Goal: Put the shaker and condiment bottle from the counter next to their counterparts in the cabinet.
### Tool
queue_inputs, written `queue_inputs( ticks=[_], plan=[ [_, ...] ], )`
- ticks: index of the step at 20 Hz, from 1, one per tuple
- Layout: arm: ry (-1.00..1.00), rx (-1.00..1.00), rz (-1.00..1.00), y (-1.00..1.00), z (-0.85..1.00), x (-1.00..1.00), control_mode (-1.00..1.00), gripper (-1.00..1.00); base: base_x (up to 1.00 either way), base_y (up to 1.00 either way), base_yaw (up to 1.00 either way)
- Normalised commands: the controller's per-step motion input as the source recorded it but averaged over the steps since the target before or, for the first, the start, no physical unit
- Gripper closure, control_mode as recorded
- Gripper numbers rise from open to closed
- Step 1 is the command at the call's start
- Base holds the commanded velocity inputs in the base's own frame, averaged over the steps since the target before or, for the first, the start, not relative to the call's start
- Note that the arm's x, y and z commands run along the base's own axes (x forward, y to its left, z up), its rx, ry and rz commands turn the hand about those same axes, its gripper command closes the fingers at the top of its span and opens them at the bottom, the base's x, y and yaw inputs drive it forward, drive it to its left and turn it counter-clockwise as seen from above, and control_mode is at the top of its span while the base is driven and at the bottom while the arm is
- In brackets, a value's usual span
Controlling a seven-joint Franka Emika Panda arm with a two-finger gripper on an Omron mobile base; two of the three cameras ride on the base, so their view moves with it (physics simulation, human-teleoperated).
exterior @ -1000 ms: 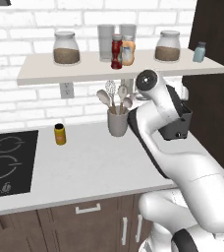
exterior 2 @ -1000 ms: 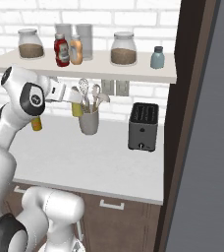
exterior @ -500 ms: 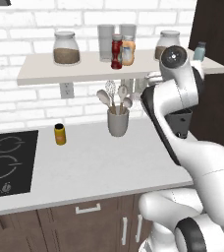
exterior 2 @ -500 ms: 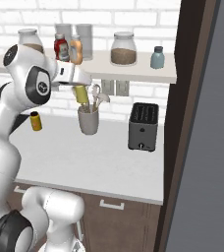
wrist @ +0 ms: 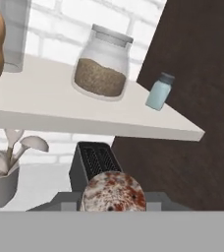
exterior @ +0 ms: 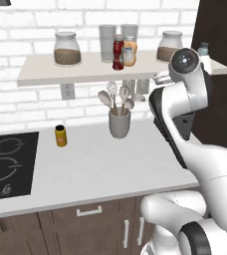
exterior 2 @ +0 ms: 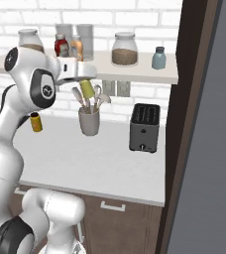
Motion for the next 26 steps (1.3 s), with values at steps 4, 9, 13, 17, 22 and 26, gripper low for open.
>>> queue_inputs(
  ticks=[4, 9, 13, 17, 22, 26],
  plan=[
    [-0.05, -0.03, 0.07, -0.48, 0.33, 0.0, -1.0, 1.0, 0.0, 0.0, 0.0],
    [0.0, -0.01, 0.01, -0.22, 0.39, 0.04, -1.0, 1.0, 0.0, 0.0, 0.0],
    [0.0, -0.01, 0.0, -0.22, 0.34, 0.05, -1.0, 1.0, 0.0, 0.0, 0.0],
    [0.0, 0.0, 0.0, -0.33, 0.1, 0.0, -1.0, 1.0, 0.0, 0.0, 0.0],
    [0.0, 0.0, 0.0, -0.33, 0.0, 0.0, -1.0, 1.0, 0.0, 0.0, 0.0],
    [-0.04, 0.0, -0.01, -0.09, 0.0, -0.07, -1.0, 1.0, 0.0, 0.0, 0.0]
  ],
)
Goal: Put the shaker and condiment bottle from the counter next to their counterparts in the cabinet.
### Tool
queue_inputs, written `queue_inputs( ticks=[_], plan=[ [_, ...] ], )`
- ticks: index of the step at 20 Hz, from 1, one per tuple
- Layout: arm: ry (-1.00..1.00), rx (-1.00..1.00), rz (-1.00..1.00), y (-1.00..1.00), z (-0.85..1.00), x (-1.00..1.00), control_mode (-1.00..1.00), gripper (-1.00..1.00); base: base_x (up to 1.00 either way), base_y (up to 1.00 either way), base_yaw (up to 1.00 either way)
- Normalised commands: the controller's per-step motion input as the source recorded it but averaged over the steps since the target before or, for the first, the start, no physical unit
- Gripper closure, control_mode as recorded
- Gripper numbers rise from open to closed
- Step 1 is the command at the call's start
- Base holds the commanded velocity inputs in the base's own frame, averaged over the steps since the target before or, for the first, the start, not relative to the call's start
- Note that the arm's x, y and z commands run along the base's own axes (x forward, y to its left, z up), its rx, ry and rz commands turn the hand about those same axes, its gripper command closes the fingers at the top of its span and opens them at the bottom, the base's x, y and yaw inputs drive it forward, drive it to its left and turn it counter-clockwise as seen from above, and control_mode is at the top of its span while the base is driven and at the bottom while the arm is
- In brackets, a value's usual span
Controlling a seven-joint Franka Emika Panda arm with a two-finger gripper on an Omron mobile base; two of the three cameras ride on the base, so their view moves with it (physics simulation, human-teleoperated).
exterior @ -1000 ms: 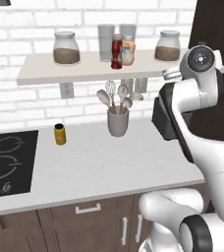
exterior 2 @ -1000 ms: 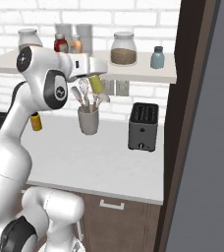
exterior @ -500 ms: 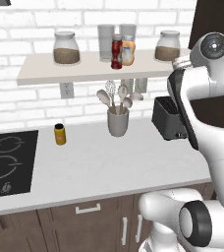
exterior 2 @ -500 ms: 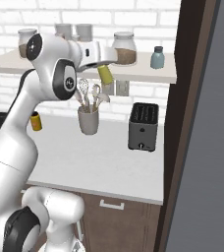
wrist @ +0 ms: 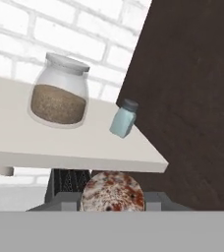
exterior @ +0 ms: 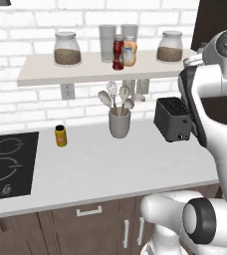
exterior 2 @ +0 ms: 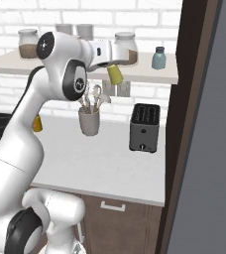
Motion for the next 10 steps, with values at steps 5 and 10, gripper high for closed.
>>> queue_inputs(
  ticks=[5, 10],
  plan=[
    [0.0, 0.11, -0.09, 0.0, 0.0, -0.01, -1.0, 1.0, 0.0, 0.0, 0.0],
    [0.0, 0.07, -0.11, 0.01, 0.0, -0.04, -1.0, 1.0, 0.0, 0.0, 0.0]
  ],
)
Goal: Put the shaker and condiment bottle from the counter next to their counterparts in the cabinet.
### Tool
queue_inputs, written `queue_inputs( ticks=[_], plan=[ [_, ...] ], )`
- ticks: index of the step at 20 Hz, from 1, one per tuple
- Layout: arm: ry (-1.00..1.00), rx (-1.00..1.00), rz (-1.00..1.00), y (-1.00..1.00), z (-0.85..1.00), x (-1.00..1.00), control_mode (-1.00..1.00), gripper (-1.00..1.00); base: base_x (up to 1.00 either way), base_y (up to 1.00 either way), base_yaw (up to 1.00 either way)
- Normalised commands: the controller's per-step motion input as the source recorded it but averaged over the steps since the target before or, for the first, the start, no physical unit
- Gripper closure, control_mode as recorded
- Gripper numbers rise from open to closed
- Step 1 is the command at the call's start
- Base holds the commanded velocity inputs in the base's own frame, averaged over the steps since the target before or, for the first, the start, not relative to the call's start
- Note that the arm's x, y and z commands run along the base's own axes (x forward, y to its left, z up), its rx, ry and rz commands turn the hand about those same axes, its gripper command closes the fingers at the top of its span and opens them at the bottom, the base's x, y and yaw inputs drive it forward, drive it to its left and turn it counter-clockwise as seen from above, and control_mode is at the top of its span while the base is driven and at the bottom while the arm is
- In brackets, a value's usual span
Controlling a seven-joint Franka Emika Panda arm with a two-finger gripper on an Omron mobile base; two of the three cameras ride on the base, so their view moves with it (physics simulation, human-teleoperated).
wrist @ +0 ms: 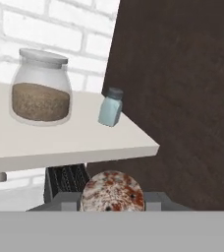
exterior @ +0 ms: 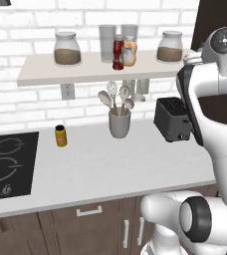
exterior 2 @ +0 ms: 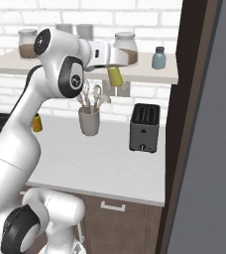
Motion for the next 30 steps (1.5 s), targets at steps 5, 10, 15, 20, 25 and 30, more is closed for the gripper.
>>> queue_inputs(
  ticks=[5, 10, 15, 20, 25, 30],
  plan=[
    [-0.08, 0.0, 0.0, 0.01, -0.01, -0.01, -1.0, 1.0, 0.0, 0.0, 0.0],
    [-0.14, 0.0, 0.0, -0.18, 0.05, 0.0, -1.0, 1.0, 0.0, 0.0, 0.0],
    [-0.02, 0.08, -0.03, -0.08, 0.0, 0.01, -1.0, 1.0, 0.0, 0.0, 0.0],
    [0.0, 0.04, 0.0, 0.0, 0.01, 0.06, -1.0, 1.0, 0.0, 0.0, 0.0],
    [0.0, 0.0, 0.0, 0.0, 0.0, 0.16, -1.0, 1.0, 0.0, 0.0, 0.0],
    [0.0, 0.0, 0.0, 0.0, 0.0, 0.36, -1.0, 1.0, 0.0, 0.0, 0.0]
  ],
)
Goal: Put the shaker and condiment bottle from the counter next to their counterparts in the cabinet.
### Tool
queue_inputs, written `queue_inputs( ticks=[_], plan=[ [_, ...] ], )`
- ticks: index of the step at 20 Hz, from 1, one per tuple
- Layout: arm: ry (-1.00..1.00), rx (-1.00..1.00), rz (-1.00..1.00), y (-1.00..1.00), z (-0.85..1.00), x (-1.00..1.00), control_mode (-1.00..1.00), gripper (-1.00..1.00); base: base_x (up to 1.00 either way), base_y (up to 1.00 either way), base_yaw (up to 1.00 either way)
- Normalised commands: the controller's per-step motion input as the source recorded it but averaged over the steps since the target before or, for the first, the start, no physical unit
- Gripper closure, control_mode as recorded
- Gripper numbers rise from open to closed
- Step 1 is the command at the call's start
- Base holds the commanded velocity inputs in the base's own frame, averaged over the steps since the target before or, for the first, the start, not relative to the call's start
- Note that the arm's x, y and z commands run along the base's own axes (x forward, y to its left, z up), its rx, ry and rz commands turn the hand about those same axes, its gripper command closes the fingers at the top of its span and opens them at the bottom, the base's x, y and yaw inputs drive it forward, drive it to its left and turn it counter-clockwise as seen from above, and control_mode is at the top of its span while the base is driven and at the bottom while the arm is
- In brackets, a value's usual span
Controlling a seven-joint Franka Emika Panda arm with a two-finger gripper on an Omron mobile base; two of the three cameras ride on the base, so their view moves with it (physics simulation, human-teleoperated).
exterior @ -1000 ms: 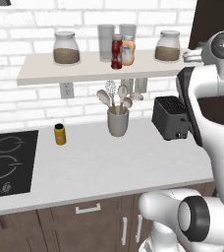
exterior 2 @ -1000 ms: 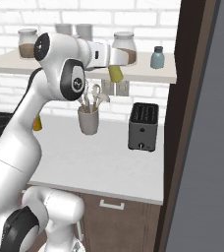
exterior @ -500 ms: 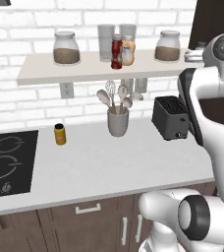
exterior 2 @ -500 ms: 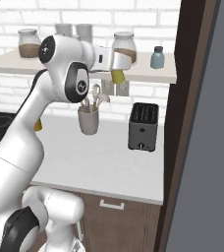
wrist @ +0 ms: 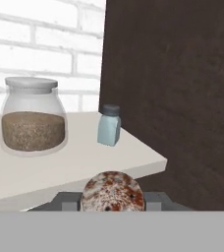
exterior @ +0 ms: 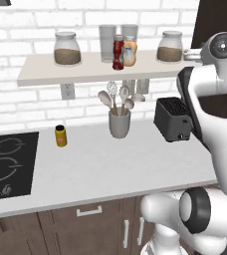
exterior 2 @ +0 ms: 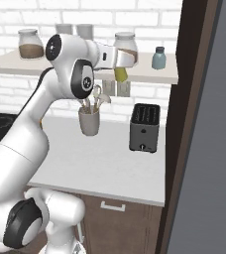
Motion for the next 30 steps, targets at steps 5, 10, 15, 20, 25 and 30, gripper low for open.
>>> queue_inputs(
  ticks=[5, 10, 15, 20, 25, 30],
  plan=[
    [0.0, 0.0, 0.0, 0.0, 0.0, 0.44, -1.0, 1.0, 0.0, 0.0, 0.0],
    [0.0, 0.01, 0.0, -0.02, 0.0, 0.5, -1.0, 1.0, 0.0, 0.0, 0.0],
    [0.0, 0.07, 0.0, -0.2, 0.0, 0.24, -1.0, 1.0, 0.0, 0.0, 0.0],
    [0.0, 0.08, 0.0, -0.22, 0.0, 0.17, -1.0, 1.0, 0.0, 0.0, 0.0],
    [0.0, 0.03, 0.0, -0.01, 0.0, 0.35, -1.0, 1.0, 0.0, 0.0, 0.0],
    [0.0, 0.02, 0.0, -0.02, 0.0, 0.31, -1.0, 1.0, 0.0, 0.0, 0.0]
  ],
)
